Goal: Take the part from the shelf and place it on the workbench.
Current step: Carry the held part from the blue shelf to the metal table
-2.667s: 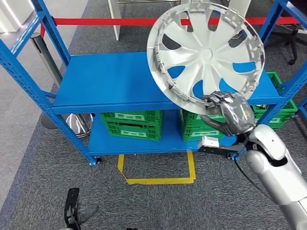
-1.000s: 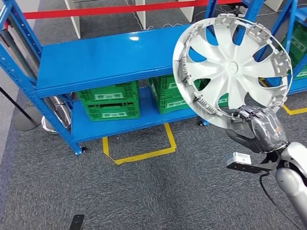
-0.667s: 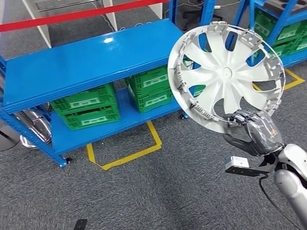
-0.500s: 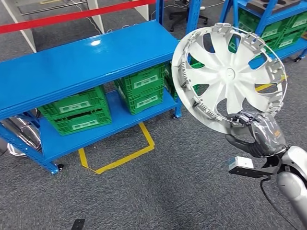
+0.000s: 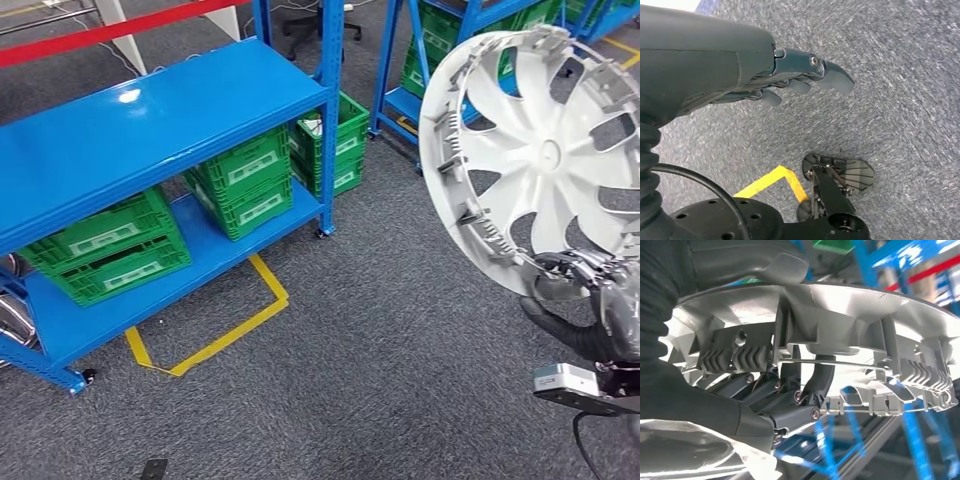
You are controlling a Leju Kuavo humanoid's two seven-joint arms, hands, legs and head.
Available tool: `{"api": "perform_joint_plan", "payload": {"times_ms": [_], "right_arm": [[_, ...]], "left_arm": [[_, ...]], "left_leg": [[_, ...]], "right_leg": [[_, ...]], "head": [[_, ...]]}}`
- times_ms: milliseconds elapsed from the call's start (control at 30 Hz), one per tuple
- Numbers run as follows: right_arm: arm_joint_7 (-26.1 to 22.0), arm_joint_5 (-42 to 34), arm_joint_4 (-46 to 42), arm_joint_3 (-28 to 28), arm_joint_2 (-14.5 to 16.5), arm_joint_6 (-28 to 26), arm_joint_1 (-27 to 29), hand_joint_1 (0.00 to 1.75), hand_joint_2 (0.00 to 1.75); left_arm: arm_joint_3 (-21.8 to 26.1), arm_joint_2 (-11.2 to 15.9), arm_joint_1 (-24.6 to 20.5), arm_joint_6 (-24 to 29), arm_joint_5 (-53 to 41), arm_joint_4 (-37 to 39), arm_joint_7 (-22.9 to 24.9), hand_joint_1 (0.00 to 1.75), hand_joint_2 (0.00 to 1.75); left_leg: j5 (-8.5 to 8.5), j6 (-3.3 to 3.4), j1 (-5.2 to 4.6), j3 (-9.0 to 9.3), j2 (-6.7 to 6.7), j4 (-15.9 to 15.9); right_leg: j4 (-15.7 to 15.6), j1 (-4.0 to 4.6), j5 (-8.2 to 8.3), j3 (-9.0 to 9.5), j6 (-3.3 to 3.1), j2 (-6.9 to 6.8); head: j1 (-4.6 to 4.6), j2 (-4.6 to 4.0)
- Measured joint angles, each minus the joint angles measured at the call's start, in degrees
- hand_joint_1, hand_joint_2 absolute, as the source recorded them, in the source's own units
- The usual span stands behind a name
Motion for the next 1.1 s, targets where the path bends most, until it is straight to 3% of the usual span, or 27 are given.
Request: {"api": "perform_joint_plan", "payload": {"times_ms": [33, 100, 133, 200, 267, 300, 333, 367, 400, 467, 500, 567, 600, 633, 667, 700, 767, 833, 867, 900, 967, 1033, 1100], "right_arm": [[-0.16, -0.11, -0.69, -1.08, 0.01, 0.02, 0.73, 1.75, 1.75], [-0.36, -0.19, -1.78, -2.76, 0.02, 0.03, 1.94, 1.75, 1.75], [-0.41, -0.2, -2.28, -3.43, 0.02, 0.04, 2.42, 1.75, 1.75], [-0.47, -0.21, -3.05, -4.33, 0.02, 0.08, 3.03, 1.75, 1.75], [-0.49, -0.21, -3.48, -4.73, 0.04, 0.11, 3.47, 1.75, 1.75], [-0.51, -0.21, -3.6, -4.84, 0.07, 0.12, 3.68, 1.75, 1.75], [-0.53, -0.21, -3.72, -4.95, 0.08, 0.12, 3.86, 1.75, 1.75], [-0.55, -0.21, -3.81, -5.06, 0.1, 0.12, 4.0, 1.75, 1.75], [-0.55, -0.21, -3.91, -5.19, 0.11, 0.12, 4.12, 1.75, 1.75], [-0.54, -0.21, -4.1, -5.41, 0.13, 0.12, 4.32, 1.75, 1.75], [-0.54, -0.2, -4.18, -5.48, 0.15, 0.12, 4.34, 1.75, 1.75], [-0.56, -0.2, -4.34, -5.61, 0.22, 0.11, 4.44, 1.75, 1.75], [-0.57, -0.19, -4.42, -5.73, 0.22, 0.1, 4.52, 1.75, 1.75], [-0.57, -0.21, -4.55, -5.93, 0.2, 0.1, 4.76, 1.75, 1.75], [-0.57, -0.21, -4.65, -6.13, 0.15, 0.1, 4.92, 1.75, 1.75], [-0.59, -0.22, -4.74, -6.29, 0.12, 0.11, 4.98, 1.75, 1.75], [-0.8, -0.26, -4.89, -6.41, 0.16, 0.14, 5.19, 1.75, 1.75], [-1.18, -0.41, -5.11, -6.48, 0.32, 0.15, 5.61, 1.75, 1.75], [-1.36, -0.54, -5.28, -6.58, 0.41, 0.17, 5.84, 1.75, 1.75], [-1.52, -0.68, -5.48, -6.71, 0.51, 0.21, 6.07, 1.75, 1.75], [-1.9, -0.84, -5.94, -7.06, 0.8, 0.39, 6.5, 1.75, 1.75], [-2.33, -0.83, -6.43, -7.39, 1.14, 0.6, 6.85, 1.75, 1.75], [-2.58, -0.79, -6.86, -7.66, 1.45, 0.78, 7.29, 1.75, 1.75]], "left_arm": [[0.06, 0.02, 0.03, 0.22, -0.04, 0.0, 0.05, 0.0, 1.75], [0.22, 0.05, 0.06, 0.4, -0.08, 0.0, 0.14, 0.0, 1.75], [0.28, 0.05, 0.03, 0.48, -0.08, 0.0, 0.14, 0.0, 1.75], [0.37, 0.05, 0.01, 0.64, -0.08, 0.0, 0.15, 0.0, 1.75], [0.41, 0.06, 0.08, 0.75, -0.08, 0.0, 0.16, 0.0, 1.75], [0.43, 0.05, 0.15, 0.78, -0.08, 0.0, 0.18, 0.0, 1.75], [0.44, 0.04, 0.21, 0.8, -0.08, 0.0, 0.19, 0.0, 1.75], [0.45, 0.04, 0.26, 0.81, -0.08, 0.0, 0.2, 0.0, 1.75], [0.45, 0.04, 0.27, 0.81, -0.08, 0.0, 0.21, 0.0, 1.75], [0.49, 0.14, 0.26, 0.84, -0.08, 0.0, 0.21, 0.0, 1.75], [0.52, 0.19, 0.26, 0.85, -0.09, 0.0, 0.22, 0.0, 1.75], [0.64, 0.27, 0.24, 0.86, -0.12, 0.01, 0.25, 0.0, 1.75], [0.69, 0.16, 0.23, 0.86, -0.13, 0.01, 0.25, 0.0, 1.75], [0.73, 0.1, 0.17, 0.86, -0.13, 0.0, 0.24, 0.0, 1.75], [0.76, 0.01, 0.11, 0.87, -0.13, 0.0, 0.2, 0.0, 1.75], [0.79, -0.07, 0.09, 0.9, -0.13, 0.0, 0.17, 0.0, 1.75], [0.84, -0.15, 0.15, 0.96, -0.14, 0.0, 0.1, 0.0, 1.75], [0.86, -0.2, 0.29, 0.93, -0.19, 0.0, -0.02, 0.0, 1.75], [0.87, -0.26, 0.3, 0.87, -0.21, 0.0, -0.19, 0.0, 1.75], [0.87, -0.32, 0.27, 0.78, -0.26, 0.0, -0.42, 0.0, 1.75], [0.9, -0.41, 0.13, 0.6, -0.49, 0.0, -0.89, 0.0, 1.75], [1.03, -0.39, 0.02, 0.68, -0.77, 0.0, -1.19, 0.0, 1.75], [1.23, -0.37, -0.08, 0.98, -1.02, 0.0, -1.38, 0.0, 1.75]], "left_leg": [[-0.06, -0.21, -0.23, 0.04, 0.52, 0.09], [-0.16, -0.63, -0.38, 0.22, 1.61, 0.15], [-0.56, -0.94, -0.28, 0.23, 1.31, 0.43], [-2.98, -1.55, 0.01, -0.77, -1.08, 3.45], [-6.97, -1.8, 0.16, -3.63, -3.65, 10.64], [-8.42, -1.79, 0.16, -5.09, -4.15, 14.16], [-8.72, -1.68, 0.14, -5.82, -4.33, 16.02], [-7.83, -1.45, 0.12, -5.58, -4.51, 15.67], [-6.0, -1.1, 0.08, -4.42, -4.88, 13.23], [-2.06, 0.03, 0.07, -0.99, -7.51, 5.67], [-1.03, 0.46, 0.11, 0.29, -8.97, 2.72], [-0.86, 0.8, 0.08, 1.18, -10.23, 0.51], [-0.75, 0.71, 0.07, 1.32, -9.54, 0.02], [-0.53, 0.67, 0.15, 1.43, -8.67, -0.42], [-0.25, 0.73, 0.33, 1.55, -7.8, -0.93], [0.03, 0.78, 0.53, 1.67, -6.9, -1.43], [0.22, 0.89, 0.63, 1.71, -5.19, -1.75], [0.14, 0.82, 0.58, 1.69, -3.41, -1.72], [0.06, 0.72, 0.59, 1.71, -2.53, -1.71], [-0.06, 0.56, 0.64, 1.78, -1.71, -1.66], [-0.45, -0.03, 0.64, 1.98, -0.3, -1.44], [-0.88, -0.75, 0.33, 2.14, 0.77, -1.02], [-1.13, -1.28, 0.1, 2.36, 1.84, -0.85]], "right_leg": [[-0.9, 0.16, -0.08, 0.46, -0.37, -0.41], [-0.78, 0.19, 0.13, 0.3, -1.17, 0.98], [-0.8, 0.09, 0.28, 0.22, -1.51, 1.65], [-0.92, -0.12, 0.62, 0.09, -2.26, 2.94], [-0.91, -0.13, 0.85, -0.13, -2.78, 4.32], [-0.9, -0.06, 0.94, -0.24, -2.93, 5.13], [-0.89, 0.04, 1.02, -0.32, -3.01, 5.98], [-0.87, 0.16, 1.1, -0.35, -3.05, 6.87], [-0.87, 0.27, 1.17, -0.34, -3.04, 7.76], [-0.82, 0.44, 1.34, -0.4, -2.89, 9.38], [-0.77, 0.39, 1.45, -0.57, -2.72, 10.15], [-0.77, 0.05, 1.85, -1.18, -2.07, 11.63], [-0.9, -0.09, 2.12, -1.47, -1.65, 12.5], [-0.89, -0.14, 2.17, -1.88, -1.31, 12.52], [-0.32, -0.07, 1.72, -2.45, -1.05, 11.46], [1.22, 0.05, 0.71, -3.4, -0.77, 9.6], [7.69, -0.1, -2.69, -6.51, -0.17, 5.37], [13.92, -0.51, -4.9, -9.27, 0.54, 4.02], [14.46, -0.7, -4.64, -9.38, 0.8, 3.83], [12.4, -0.85, -3.26, -8.13, 1.02, 3.51], [4.38, -0.89, -0.06, -3.52, 1.25, 1.43], [-0.67, -0.66, 1.15, -0.56, 0.59, -0.13], [-0.88, -0.5, 1.02, -0.45, -0.52, 0.69]], "head": [[-0.01, 0.0], [-0.01, 0.0], [-0.01, 0.0], [-0.06, 0.0], [-0.06, 0.0], [-0.05, 0.0], [-0.04, 0.0], [-0.03, 0.0], [-0.04, 0.0], [0.03, 0.0], [0.06, 0.0], [0.02, 0.0], [-0.05, 0.0], [-0.08, 0.0], [0.06, 0.0], [0.27, 0.0], [0.63, 0.0], [0.68, 0.0], [0.69, 0.0], [0.69, 0.0], [0.72, 0.0], [0.68, 0.0], [0.65, 0.0]]}}
